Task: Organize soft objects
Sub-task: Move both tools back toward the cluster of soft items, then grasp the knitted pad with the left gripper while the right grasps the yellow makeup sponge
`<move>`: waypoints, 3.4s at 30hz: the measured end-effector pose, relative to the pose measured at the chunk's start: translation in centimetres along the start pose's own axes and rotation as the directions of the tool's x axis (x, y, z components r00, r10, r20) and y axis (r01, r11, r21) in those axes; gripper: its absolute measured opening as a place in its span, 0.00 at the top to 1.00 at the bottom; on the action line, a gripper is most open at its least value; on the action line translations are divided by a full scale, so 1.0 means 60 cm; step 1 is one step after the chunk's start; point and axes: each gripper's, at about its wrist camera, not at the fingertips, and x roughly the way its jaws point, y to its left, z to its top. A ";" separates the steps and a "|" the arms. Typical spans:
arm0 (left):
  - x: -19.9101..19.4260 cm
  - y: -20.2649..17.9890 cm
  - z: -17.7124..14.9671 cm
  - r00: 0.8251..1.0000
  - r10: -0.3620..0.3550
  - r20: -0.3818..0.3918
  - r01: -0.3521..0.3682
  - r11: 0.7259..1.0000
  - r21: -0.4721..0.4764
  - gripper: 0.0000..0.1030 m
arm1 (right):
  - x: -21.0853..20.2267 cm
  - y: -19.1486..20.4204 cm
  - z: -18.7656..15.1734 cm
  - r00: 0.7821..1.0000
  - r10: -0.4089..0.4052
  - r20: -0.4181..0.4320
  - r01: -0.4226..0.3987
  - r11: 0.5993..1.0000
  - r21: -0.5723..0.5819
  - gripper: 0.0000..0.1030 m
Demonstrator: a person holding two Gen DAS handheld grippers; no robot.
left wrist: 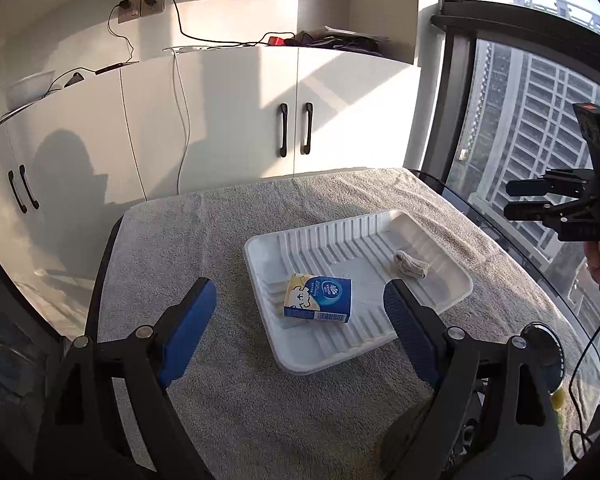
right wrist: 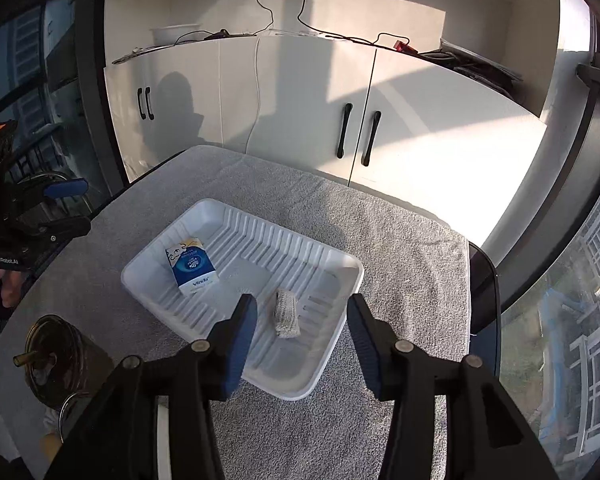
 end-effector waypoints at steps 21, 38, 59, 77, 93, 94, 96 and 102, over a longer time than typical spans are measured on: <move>-0.212 -0.168 -0.251 0.992 -0.123 0.003 0.123 0.992 0.022 0.00 | -0.214 0.144 -0.276 0.996 0.000 0.084 -0.005 0.998 0.060 0.00; -0.185 -0.231 -0.413 0.966 -0.191 -0.173 0.203 0.977 0.059 0.00 | -0.175 0.164 -0.433 1.000 -0.018 0.007 0.016 0.978 0.209 0.00; -0.138 -0.245 -0.399 0.963 -0.159 -0.218 0.179 0.981 0.076 0.00 | -0.131 0.120 -0.441 0.999 -0.006 -0.045 0.017 0.969 0.245 0.20; -0.089 -0.233 -0.369 0.951 -0.127 -0.283 0.150 0.987 0.062 0.00 | -0.083 0.135 -0.434 0.992 -0.004 -0.126 0.024 0.987 0.156 0.36; -0.103 -0.215 -0.372 0.963 -0.076 -0.257 0.101 0.991 0.084 0.50 | -0.090 0.142 -0.434 0.994 -0.021 -0.107 0.035 0.991 0.131 0.61; -0.104 -0.215 -0.373 0.964 -0.076 -0.255 0.100 0.991 0.084 0.50 | -0.090 0.143 -0.434 0.994 -0.023 -0.106 0.037 0.991 0.129 0.61; -0.106 -0.213 -0.374 0.965 -0.075 -0.251 0.098 0.992 0.078 0.50 | -0.090 0.143 -0.435 0.994 -0.023 -0.105 0.037 0.990 0.133 0.61; -0.113 -0.201 -0.378 0.972 -0.071 -0.226 0.083 0.996 0.044 0.52 | -0.090 0.140 -0.436 0.995 -0.021 -0.100 0.035 0.989 0.143 0.62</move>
